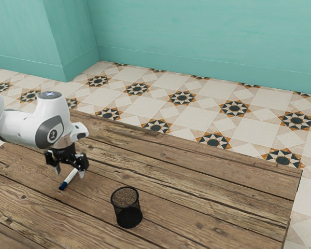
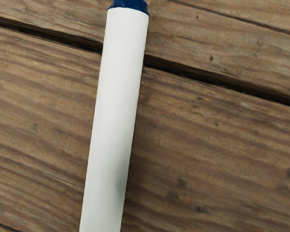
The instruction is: Put the marker into the pen holder.
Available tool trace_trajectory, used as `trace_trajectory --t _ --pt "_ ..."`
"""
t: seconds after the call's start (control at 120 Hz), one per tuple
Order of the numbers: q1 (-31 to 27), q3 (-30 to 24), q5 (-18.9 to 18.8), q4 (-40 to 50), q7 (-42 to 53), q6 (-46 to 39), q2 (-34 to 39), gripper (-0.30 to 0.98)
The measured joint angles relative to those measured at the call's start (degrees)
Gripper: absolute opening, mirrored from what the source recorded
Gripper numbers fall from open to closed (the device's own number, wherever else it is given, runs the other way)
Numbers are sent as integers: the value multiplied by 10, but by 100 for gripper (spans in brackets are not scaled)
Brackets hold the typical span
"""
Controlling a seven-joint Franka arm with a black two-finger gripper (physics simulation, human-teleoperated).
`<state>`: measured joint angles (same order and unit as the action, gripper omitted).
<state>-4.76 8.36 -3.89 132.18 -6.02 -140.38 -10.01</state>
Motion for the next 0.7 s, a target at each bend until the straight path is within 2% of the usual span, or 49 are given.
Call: trace_trajectory --t 0.133,0.275,0.558,0.7 --pt "-4 -1 13 -26 39 -23 -29 69" --pt "-8 0 53 -63 84 -34 -64 69" --pt "-29 0 83 -55 162 -33 -58 68" --pt "-29 0 88 -54 191 -22 -55 47"
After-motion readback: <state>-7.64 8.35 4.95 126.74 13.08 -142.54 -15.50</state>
